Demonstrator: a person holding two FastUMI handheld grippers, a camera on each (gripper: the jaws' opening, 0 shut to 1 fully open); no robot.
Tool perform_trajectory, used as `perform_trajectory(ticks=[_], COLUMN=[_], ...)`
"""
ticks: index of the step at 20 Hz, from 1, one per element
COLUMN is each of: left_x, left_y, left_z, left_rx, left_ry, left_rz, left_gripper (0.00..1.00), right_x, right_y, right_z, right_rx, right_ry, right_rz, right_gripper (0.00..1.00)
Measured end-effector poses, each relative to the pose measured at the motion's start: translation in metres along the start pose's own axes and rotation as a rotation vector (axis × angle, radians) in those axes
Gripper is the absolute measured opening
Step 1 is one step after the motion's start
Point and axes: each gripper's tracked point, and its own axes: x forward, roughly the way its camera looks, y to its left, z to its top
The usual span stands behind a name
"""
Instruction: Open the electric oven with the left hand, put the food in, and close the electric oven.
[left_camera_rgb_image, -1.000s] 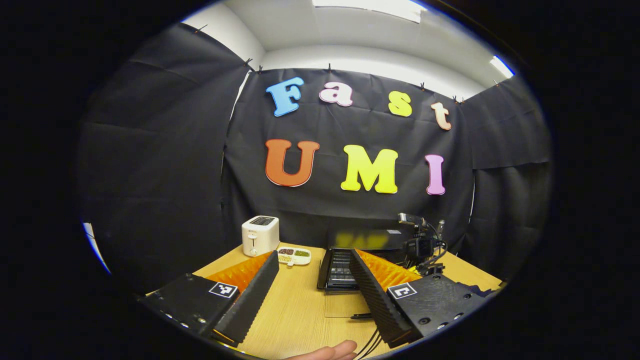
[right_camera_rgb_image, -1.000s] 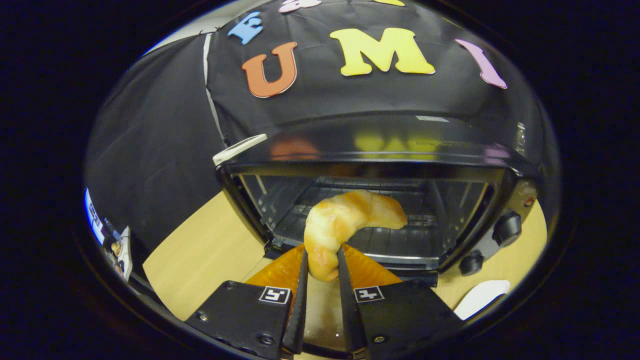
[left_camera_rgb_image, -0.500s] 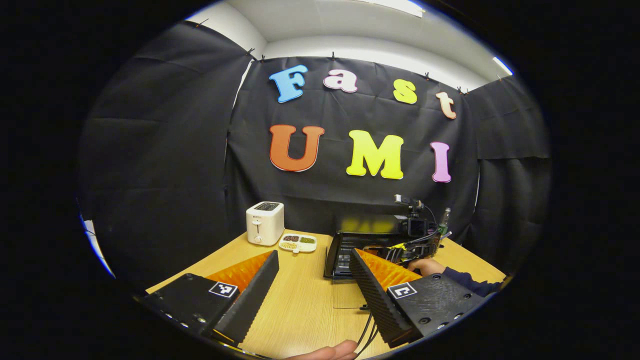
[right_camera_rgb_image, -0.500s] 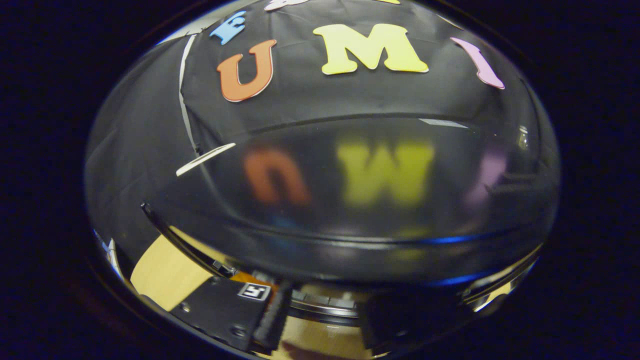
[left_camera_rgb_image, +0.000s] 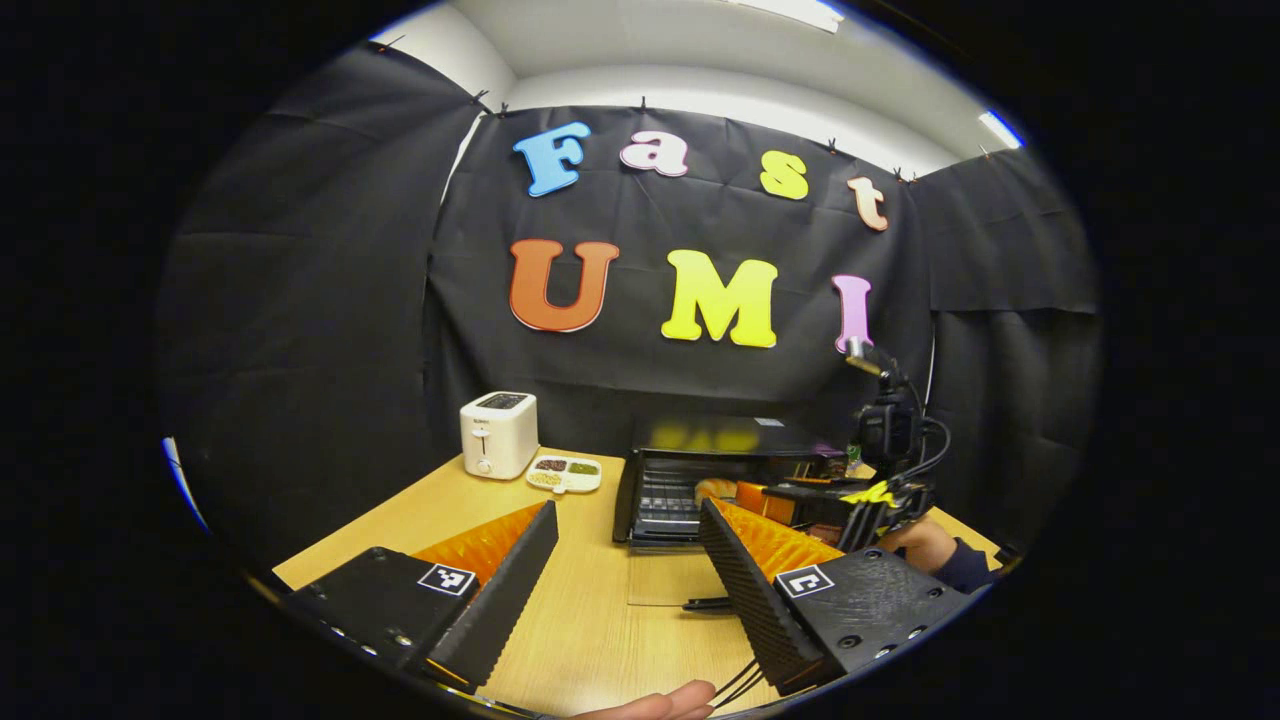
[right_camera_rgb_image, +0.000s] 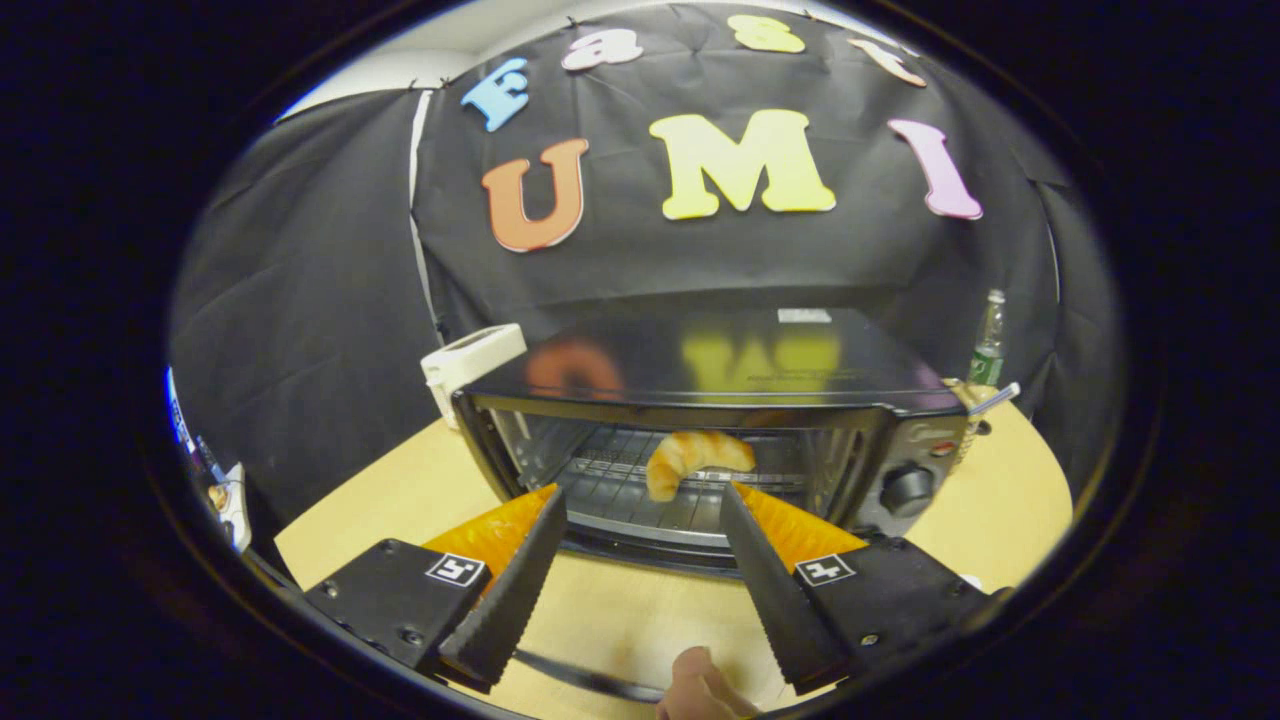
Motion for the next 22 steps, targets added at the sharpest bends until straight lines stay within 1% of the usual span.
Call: perform_trajectory(ticks=[3, 8, 11, 14, 16, 19, 22], left_x=[-0.001, 0.013, 0.031, 0.047, 0.056, 0.063, 0.069], left_y=[-0.021, -0.059, -0.085, -0.106, -0.116, -0.13, -0.135], left_z=[-0.011, -0.04, -0.071, -0.114, -0.149, -0.186, -0.209], left_rx=[-0.013, -0.033, -0.037, 0.007, 0.005, -0.033, -0.033], left_ry=[0.023, 0.084, 0.159, 0.254, 0.333, 0.43, 0.488], left_rz=[-0.038, -0.106, -0.141, -0.162, -0.169, -0.187, -0.182], left_gripper=[0.94, 0.94, 0.94, 0.94, 0.94, 0.94, 0.94], right_x=[-0.057, -0.157, -0.207, -0.251, -0.273, -0.295, -0.303], right_y=[0.0, -0.018, -0.032, -0.046, -0.057, -0.072, -0.077], right_z=[0.016, 0.04, 0.05, 0.058, 0.058, 0.059, 0.053], right_rx=[0.0, 0.0, -0.008, -0.019, -0.033, -0.061, -0.054], right_ry=[-0.072, -0.179, -0.227, -0.279, -0.294, -0.317, -0.317], right_rz=[-0.002, -0.054, -0.091, -0.127, -0.162, -0.217, -0.223], right_gripper=[0.93, 0.97, 0.97, 0.97, 0.97, 0.97, 0.97])
